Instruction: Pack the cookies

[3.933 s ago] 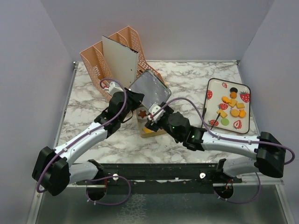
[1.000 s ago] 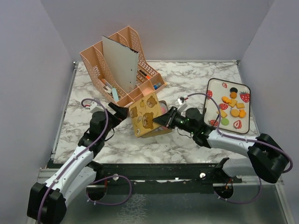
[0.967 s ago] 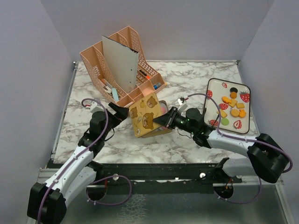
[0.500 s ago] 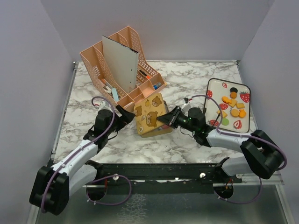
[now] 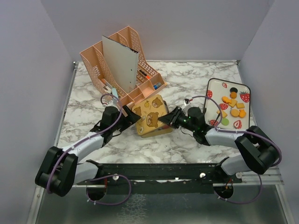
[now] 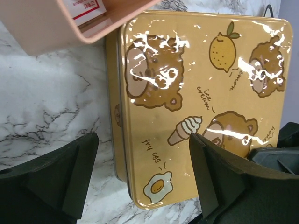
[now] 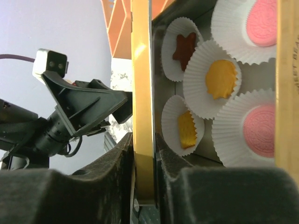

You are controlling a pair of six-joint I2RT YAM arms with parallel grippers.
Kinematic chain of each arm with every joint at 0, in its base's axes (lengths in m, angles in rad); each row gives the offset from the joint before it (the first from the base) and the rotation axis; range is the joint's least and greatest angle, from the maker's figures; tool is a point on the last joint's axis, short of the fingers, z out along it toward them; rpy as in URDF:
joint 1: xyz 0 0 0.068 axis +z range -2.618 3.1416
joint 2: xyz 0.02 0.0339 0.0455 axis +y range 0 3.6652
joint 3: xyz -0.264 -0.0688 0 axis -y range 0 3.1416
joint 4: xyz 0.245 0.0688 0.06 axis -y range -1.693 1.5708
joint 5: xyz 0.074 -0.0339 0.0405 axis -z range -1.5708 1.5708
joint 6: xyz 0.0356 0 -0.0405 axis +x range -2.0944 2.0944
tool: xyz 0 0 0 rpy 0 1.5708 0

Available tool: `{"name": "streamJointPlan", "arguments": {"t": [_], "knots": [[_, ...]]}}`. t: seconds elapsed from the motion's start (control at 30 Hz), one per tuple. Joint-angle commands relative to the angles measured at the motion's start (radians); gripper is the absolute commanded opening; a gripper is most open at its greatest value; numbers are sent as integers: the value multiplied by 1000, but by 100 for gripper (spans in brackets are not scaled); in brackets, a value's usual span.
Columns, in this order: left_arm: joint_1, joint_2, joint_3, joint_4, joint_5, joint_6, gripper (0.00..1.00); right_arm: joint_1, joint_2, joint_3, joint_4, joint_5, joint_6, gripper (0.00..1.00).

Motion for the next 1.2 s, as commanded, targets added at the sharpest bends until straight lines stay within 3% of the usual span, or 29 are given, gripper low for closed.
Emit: {"name": "streamJointPlan", "arguments": {"t": [0.0,0.5,1.17], "knots": [[-31,35,51,49,26,-5,85,-11,4,-2,-61,41,-49,29],[-87,112,113,64,-1,-9,85,-10,-107,106,-423,188,-280,47],[-92,122,152,39,-21,24,85,-10,-190,182,-691,339,-488,61]]}}
